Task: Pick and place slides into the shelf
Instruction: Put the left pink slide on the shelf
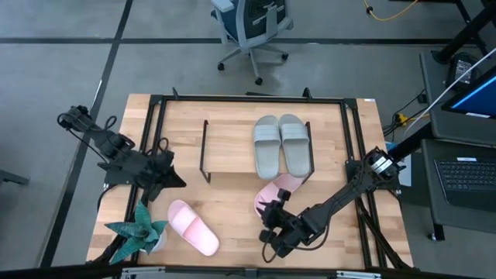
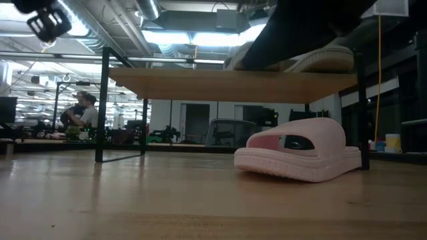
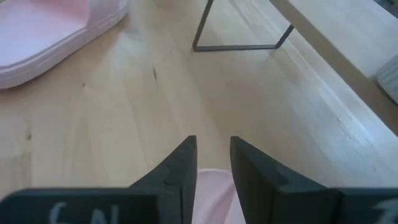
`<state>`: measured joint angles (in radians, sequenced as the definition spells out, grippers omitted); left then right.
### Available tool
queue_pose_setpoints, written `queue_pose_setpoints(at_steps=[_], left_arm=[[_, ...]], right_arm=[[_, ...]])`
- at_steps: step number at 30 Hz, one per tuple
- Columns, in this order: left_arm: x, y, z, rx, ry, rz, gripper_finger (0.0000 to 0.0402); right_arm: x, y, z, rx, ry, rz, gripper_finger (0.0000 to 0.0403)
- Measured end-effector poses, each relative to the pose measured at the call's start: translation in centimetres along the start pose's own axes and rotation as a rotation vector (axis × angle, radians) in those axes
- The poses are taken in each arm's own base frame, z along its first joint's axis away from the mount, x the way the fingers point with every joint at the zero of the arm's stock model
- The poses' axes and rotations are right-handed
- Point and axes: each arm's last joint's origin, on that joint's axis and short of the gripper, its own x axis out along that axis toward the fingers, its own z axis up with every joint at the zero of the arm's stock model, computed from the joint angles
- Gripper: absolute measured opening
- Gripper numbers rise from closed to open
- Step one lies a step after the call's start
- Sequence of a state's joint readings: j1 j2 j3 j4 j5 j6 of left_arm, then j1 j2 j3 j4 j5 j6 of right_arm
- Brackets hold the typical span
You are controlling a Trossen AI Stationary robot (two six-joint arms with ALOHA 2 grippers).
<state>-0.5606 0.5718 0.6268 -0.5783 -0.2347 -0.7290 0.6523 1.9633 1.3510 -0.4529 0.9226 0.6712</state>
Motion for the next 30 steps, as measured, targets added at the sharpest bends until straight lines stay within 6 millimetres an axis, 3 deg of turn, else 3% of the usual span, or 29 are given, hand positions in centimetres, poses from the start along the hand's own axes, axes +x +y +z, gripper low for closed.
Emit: queue_pose_setpoints(at_steps=[10,30], left_arm=[[2.5,1.4,-2.9,-0.125,0.144,-0.007,0.0005],[2.7,1.2,-2.9,-0.220,0.133,-0.039,0.0003]], right_arm=[[0.7,-0.4,0.4,-0.001,-0.001,-0.013,0.0097],[0.9,-0.5,0.6,-0.054,-0.009,-0.012,0.0097]])
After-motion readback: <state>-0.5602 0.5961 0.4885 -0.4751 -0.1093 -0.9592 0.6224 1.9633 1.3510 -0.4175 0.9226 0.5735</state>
